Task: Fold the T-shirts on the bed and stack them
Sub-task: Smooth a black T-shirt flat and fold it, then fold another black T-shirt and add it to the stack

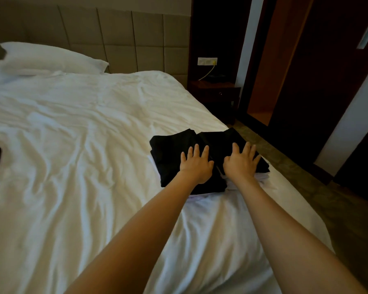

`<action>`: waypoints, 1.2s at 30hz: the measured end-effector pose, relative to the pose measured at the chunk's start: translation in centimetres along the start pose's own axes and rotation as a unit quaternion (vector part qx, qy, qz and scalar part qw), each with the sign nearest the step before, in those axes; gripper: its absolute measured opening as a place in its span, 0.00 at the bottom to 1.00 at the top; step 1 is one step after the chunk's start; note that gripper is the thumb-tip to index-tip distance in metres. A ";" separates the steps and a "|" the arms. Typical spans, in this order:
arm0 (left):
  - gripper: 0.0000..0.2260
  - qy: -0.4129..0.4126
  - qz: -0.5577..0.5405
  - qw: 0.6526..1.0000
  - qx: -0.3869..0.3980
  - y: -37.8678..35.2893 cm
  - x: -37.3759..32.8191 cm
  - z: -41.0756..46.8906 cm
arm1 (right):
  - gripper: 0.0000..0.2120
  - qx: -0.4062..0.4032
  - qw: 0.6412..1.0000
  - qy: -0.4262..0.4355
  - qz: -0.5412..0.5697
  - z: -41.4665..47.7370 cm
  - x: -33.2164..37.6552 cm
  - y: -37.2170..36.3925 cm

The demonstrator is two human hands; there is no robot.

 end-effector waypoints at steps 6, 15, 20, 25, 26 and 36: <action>0.26 0.056 0.008 0.998 -0.033 1.9 5.2 -4.3 | 0.27 -0.008 0.994 0.106 0.031 -3.4 6.2 -0.4; 0.26 0.170 0.000 0.984 -0.053 4.5 15.2 -10.8 | 0.26 0.056 0.972 0.223 0.044 -7.8 15.7 -2.0; 0.27 0.225 -0.010 0.973 -0.041 3.4 20.1 -14.9 | 0.25 0.116 0.952 0.278 0.049 -11.2 19.9 -5.1; 0.28 0.270 0.010 0.962 -0.024 2.3 24.6 -18.3 | 0.25 0.196 0.922 0.331 0.047 -15.0 23.7 -8.4; 0.28 0.280 0.014 0.960 -0.025 2.4 25.7 -19.0 | 0.25 0.207 0.915 0.343 0.045 -15.6 24.8 -9.0; 0.30 0.381 0.027 0.924 -0.024 3.1 36.7 -23.7 | 0.25 0.261 0.867 0.421 0.051 -19.8 34.9 -13.2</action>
Point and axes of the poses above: each hand's wrist, its own z-axis towards the middle knuckle, its own y-axis out of the back of the hand, x = y × z, the point moved 3 cm from there along z, towards the middle knuckle, and after that the axes turned 3 degrees about y, right-handed, at the moved point
